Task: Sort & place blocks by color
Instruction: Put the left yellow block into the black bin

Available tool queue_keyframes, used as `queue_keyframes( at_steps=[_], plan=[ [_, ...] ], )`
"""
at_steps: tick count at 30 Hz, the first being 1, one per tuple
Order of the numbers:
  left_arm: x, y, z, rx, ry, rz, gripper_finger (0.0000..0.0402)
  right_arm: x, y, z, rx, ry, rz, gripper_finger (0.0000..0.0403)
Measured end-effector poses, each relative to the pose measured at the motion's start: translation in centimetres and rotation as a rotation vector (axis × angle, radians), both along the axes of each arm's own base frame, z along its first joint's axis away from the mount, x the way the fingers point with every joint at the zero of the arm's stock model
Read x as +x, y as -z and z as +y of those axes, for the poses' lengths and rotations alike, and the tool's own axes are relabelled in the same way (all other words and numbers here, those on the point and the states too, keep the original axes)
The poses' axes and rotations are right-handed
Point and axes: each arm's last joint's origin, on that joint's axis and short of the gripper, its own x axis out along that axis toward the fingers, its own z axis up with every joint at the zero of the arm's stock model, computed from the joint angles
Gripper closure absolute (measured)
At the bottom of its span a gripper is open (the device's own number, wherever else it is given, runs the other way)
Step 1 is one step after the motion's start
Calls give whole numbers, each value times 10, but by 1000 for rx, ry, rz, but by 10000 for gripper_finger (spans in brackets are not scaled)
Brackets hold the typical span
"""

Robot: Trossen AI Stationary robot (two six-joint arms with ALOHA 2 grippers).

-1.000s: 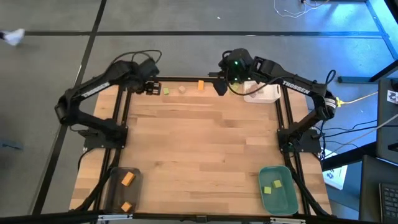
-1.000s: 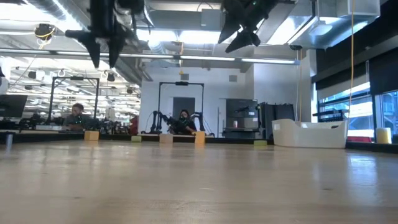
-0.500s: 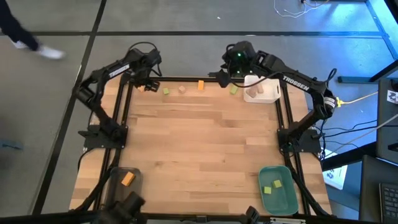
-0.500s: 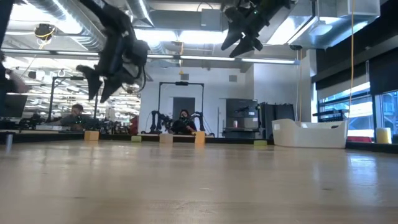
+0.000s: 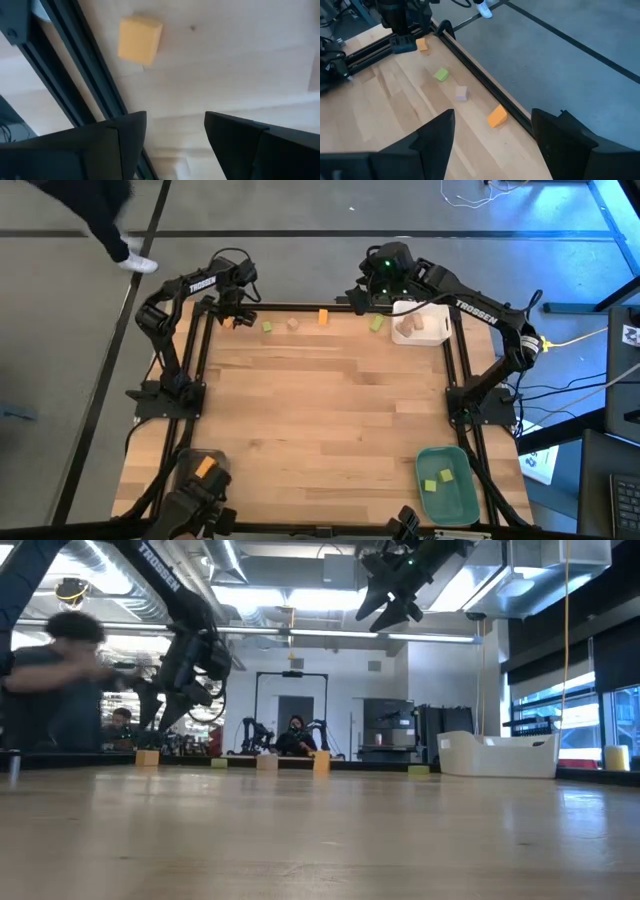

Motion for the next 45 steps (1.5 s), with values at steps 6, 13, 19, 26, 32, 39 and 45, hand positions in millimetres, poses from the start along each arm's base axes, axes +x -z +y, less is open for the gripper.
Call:
queue_keyframes(
  at_steps=[6, 13, 19, 26, 32, 39, 45],
  plan=[
    [-8, 3, 11, 27, -26, -47, 207, 0, 0, 0, -1, 0, -1, 141],
    [-20, 4, 21, 69, -66, -53, 207, 2, -3, -1, -18, 0, -27, 141],
    [-26, 17, 30, 36, -98, -95, 207, 2, -4, -2, -28, 0, -44, 141],
    [-24, 29, 35, -19, -80, -102, 207, 2, -4, -1, -24, 2, -44, 141],
    [-25, 25, 40, 26, -79, -79, 207, 2, -4, -1, -24, 1, -44, 141],
    [-32, 32, 46, -11, -120, -150, 207, 2, -4, -1, -24, 1, -43, 141],
    [-35, 33, 47, -34, -139, -197, 207, 2, -4, -1, -25, 0, -41, 141]
  ],
)
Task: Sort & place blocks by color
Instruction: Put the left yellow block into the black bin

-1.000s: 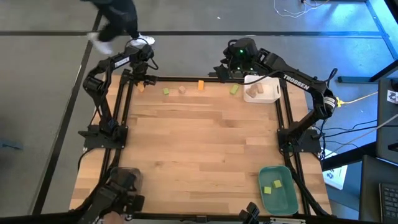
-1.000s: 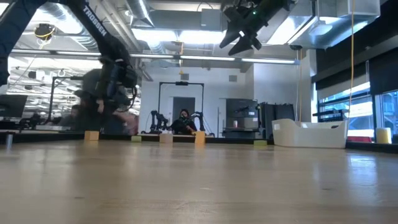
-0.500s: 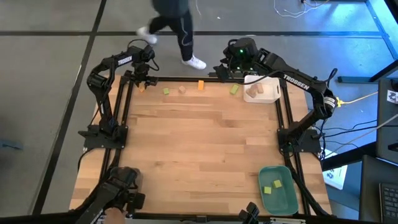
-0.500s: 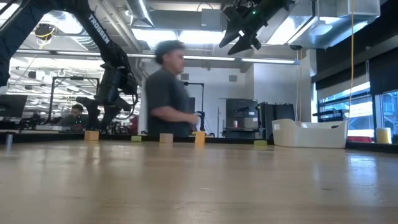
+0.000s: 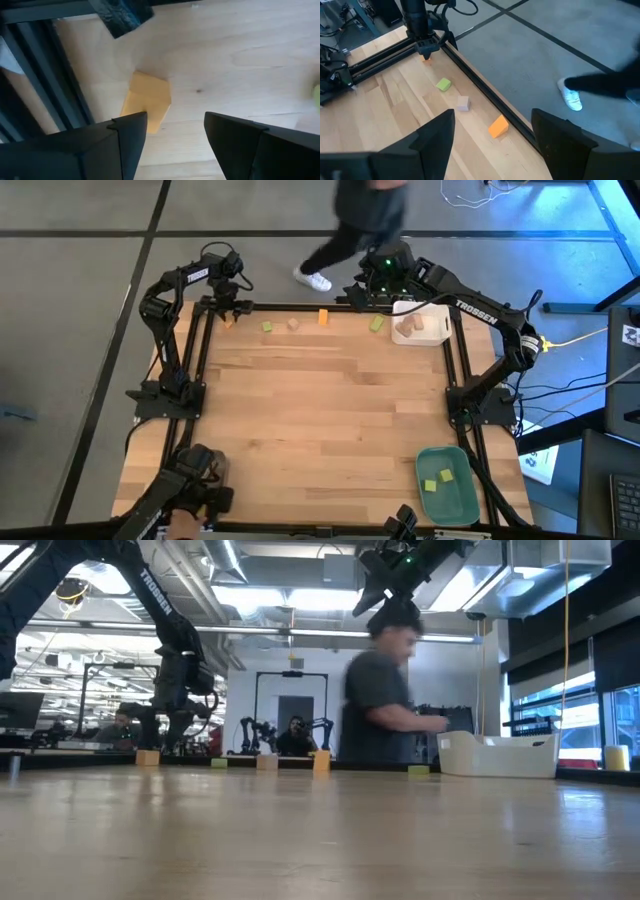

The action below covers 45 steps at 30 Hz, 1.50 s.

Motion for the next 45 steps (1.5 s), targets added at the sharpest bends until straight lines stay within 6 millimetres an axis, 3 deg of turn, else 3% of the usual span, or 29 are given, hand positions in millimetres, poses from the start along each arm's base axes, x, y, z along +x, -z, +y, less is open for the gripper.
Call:
queue_keyframes(
  at_steps=[13, 45],
  plan=[
    [20, -1, -7, -67, 46, -208, 207, 0, 0, 0, -1, 0, 0, 141],
    [142, -5, -85, -45, 495, -138, 207, 0, 0, 0, -17, -12, 10, 141]
  ],
)
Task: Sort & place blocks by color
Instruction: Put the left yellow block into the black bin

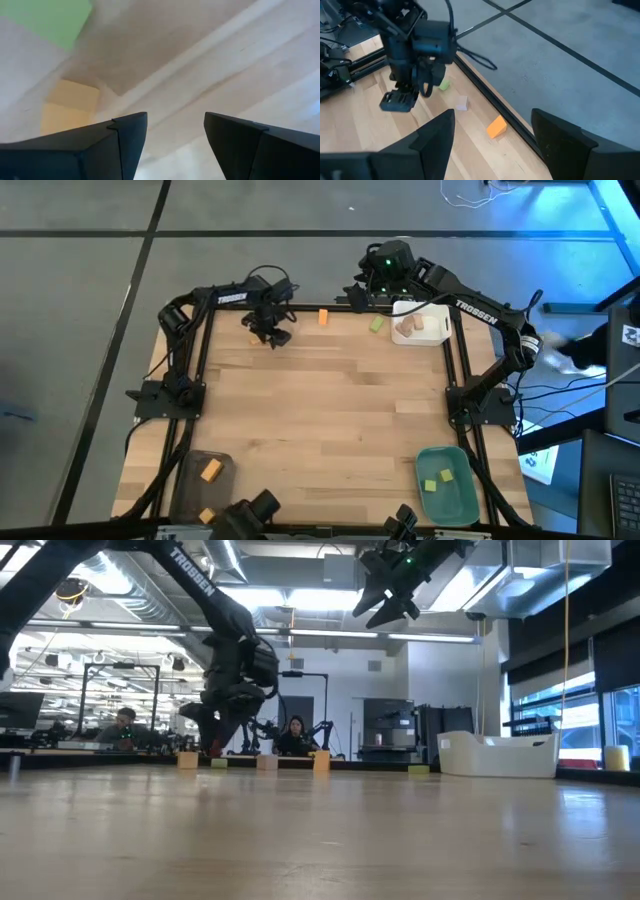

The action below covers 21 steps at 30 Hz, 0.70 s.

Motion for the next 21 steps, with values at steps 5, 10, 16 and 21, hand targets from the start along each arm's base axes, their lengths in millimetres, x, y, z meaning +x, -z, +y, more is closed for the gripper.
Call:
queue_keyframes(
  at_steps=[5, 10, 16, 21],
  plan=[
    [-1, 0, 1, 168, 37, 165, 207, 0, 0, 0, 1, 0, 1, 141],
    [-11, 0, 11, 173, 12, 176, 207, 0, 0, 0, 2, 0, 0, 141],
    [-20, 0, 19, 167, 21, 179, 207, 0, 0, 0, 1, 0, 1, 141],
    [-20, 0, 17, 137, 67, 159, 207, 0, 0, 0, -2, -3, 3, 141]
  ],
)
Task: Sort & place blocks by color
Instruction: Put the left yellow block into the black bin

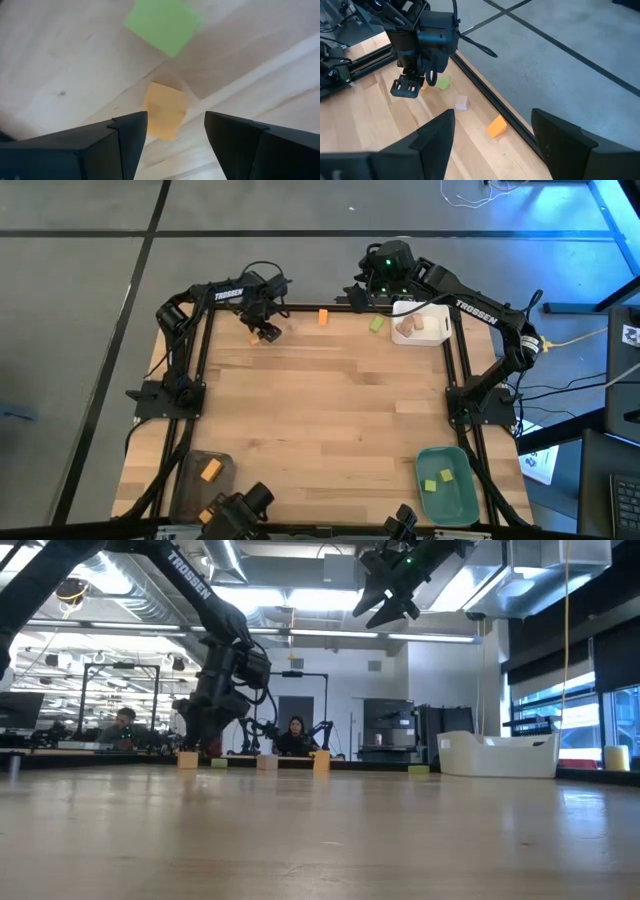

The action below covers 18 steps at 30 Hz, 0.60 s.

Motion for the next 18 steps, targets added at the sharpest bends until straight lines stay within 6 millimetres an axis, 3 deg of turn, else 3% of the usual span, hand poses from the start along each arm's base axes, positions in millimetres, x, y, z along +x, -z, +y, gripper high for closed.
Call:
queue_keyframes(
  at_steps=[18],
  plan=[
    [-4, 11, -5, 48, 53, 96, 207, 0, 0, 0, -1, -1, 0, 141]
  ],
)
